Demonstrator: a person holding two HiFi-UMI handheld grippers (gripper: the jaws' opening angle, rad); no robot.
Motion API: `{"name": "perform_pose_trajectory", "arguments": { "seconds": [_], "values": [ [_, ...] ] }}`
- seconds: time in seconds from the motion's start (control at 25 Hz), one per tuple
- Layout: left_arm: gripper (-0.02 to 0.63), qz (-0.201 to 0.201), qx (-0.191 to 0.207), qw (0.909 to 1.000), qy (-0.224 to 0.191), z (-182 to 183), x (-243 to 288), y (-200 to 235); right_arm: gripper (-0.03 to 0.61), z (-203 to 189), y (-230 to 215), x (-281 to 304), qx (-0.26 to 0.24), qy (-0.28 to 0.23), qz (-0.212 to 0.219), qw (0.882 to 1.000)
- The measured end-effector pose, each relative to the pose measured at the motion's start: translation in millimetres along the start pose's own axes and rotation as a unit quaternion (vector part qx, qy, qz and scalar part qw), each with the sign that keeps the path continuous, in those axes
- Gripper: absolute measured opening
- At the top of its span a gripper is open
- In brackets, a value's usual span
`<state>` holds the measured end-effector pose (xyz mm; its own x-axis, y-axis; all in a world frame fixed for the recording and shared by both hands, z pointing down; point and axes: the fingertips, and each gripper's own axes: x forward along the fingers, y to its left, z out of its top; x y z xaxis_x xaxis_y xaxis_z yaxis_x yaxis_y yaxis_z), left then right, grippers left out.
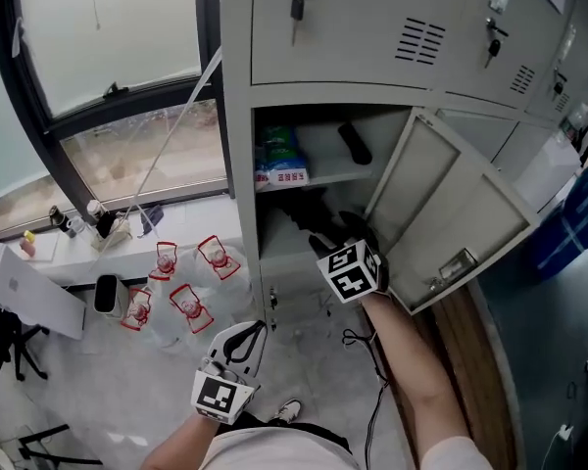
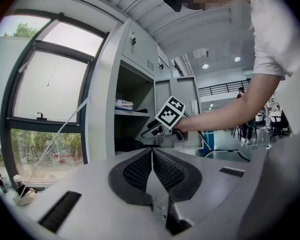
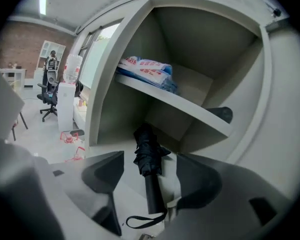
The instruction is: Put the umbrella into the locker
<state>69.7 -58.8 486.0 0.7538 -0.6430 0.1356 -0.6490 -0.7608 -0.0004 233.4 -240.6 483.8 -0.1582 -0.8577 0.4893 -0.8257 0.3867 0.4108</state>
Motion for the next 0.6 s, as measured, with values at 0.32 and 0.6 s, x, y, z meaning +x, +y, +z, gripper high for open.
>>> {"name": "perform_pose_trajectory", "arguments": {
  "seconds": [0.32, 0.6],
  "values": [
    [0.028, -0.013, 0.014, 0.9998, -0.004, 4.3, 13.7, 1.2, 0.304, -12.8, -6.5, -53.7, 0.043, -0.035, -0.021, 0.998],
    [0.028, -0.041, 0.023, 0.9988, -0.014, 15.6, 17.1, -4.1, 0.276, -14.8, -11.0, -93.2, 0.101, -0.075, -0.041, 0.991]
  ]
}}
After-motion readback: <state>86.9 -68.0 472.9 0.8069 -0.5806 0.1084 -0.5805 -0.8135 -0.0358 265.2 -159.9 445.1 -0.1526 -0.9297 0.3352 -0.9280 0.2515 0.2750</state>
